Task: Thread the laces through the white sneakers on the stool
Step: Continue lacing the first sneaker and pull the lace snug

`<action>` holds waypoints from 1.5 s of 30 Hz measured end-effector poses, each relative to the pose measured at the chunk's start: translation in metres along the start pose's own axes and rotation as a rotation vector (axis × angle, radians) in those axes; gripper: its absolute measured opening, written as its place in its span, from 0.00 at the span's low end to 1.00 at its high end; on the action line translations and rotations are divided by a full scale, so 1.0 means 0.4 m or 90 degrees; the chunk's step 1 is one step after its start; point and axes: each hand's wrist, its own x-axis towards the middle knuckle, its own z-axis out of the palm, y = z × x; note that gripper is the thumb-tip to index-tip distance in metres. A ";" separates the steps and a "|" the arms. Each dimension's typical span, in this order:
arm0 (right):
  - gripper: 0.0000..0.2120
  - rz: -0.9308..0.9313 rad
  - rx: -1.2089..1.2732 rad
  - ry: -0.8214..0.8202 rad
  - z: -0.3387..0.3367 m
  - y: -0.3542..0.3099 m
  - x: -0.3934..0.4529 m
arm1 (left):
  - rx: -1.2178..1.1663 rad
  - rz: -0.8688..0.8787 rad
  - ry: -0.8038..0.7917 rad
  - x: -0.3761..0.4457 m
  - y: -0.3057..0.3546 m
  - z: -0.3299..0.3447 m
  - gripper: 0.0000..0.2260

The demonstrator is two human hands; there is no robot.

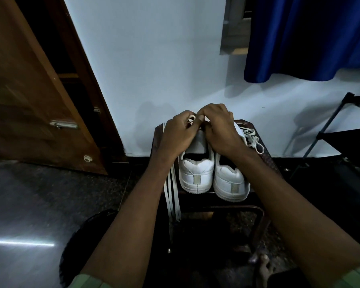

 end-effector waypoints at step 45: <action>0.14 0.241 0.106 -0.112 -0.007 0.013 0.011 | -0.633 -0.338 0.129 0.021 -0.049 -0.074 0.09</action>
